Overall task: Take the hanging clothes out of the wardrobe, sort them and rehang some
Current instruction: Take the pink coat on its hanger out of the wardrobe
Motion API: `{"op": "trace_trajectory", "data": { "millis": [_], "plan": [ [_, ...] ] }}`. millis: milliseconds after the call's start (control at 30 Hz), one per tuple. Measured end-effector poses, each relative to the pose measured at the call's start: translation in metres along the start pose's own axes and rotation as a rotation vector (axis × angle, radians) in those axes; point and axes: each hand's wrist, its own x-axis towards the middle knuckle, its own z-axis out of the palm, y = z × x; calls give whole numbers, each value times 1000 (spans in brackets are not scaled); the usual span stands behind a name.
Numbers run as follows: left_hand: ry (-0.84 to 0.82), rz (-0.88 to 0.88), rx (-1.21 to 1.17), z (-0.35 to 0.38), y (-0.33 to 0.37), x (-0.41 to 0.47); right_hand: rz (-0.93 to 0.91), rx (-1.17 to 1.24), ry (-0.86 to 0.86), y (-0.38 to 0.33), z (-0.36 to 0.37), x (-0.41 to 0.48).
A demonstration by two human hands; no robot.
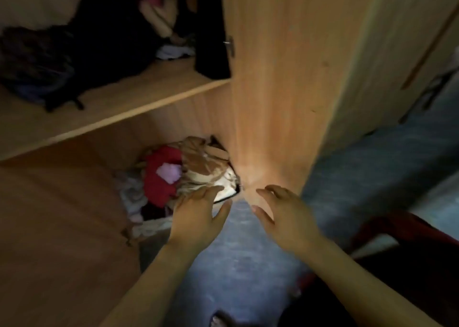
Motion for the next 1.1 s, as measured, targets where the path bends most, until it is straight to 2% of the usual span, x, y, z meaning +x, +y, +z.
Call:
{"op": "trace_trajectory", "data": {
  "millis": [167, 433, 767, 933, 1100],
  "plan": [
    [228, -31, 91, -111, -88, 51, -215, 51, 123, -115, -14, 124],
    [472, 40, 144, -271, -160, 150, -428, 75, 403, -238, -88, 286],
    [642, 143, 63, -414, -220, 339, -625, -19, 641, -311, -207, 500],
    [732, 244, 59, -487, -230, 447, -648, -105, 831, -330, -286, 600],
    [833, 352, 83, -558, -223, 522, -656, -191, 1007, -356, -371, 665]
  ]
}}
